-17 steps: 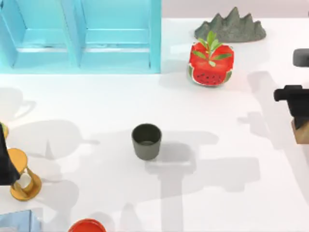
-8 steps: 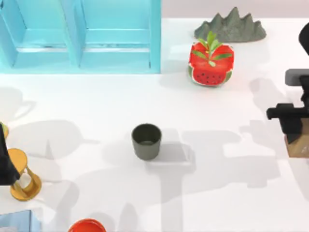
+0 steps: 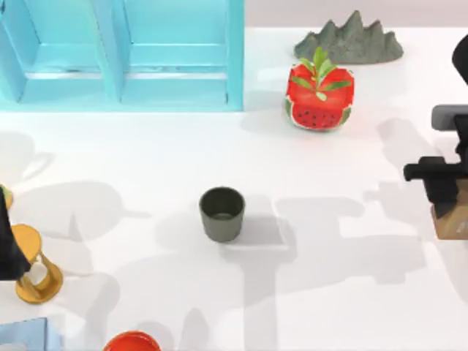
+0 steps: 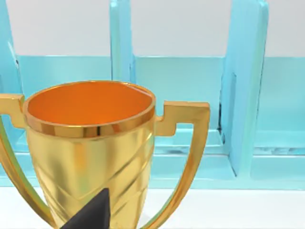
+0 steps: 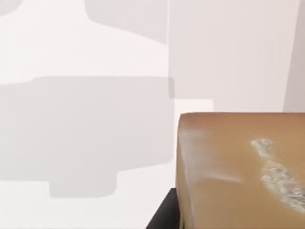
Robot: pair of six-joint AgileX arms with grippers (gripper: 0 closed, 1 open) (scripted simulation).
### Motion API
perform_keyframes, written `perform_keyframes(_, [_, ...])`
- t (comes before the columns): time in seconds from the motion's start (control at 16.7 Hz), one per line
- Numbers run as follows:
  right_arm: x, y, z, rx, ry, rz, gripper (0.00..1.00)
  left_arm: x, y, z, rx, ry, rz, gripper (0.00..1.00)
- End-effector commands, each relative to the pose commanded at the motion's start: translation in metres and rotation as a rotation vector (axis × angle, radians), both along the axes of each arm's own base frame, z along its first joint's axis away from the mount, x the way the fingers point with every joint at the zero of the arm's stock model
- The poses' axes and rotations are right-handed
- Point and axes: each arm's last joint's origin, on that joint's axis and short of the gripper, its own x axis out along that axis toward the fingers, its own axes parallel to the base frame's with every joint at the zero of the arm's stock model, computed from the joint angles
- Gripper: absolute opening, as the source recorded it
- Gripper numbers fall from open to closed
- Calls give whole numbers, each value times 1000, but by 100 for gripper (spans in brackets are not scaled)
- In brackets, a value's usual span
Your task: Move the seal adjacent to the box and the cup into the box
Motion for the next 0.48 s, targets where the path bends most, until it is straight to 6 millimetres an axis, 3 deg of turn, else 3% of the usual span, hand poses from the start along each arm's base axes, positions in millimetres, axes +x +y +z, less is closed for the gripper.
perform_keyframes(0.3, [0,0,0,0,0,0,98,0,0,0,0,0,0,100])
perform_keyframes(0.48, [0,0,0,0,0,0,100,0,0,0,0,0,0,100])
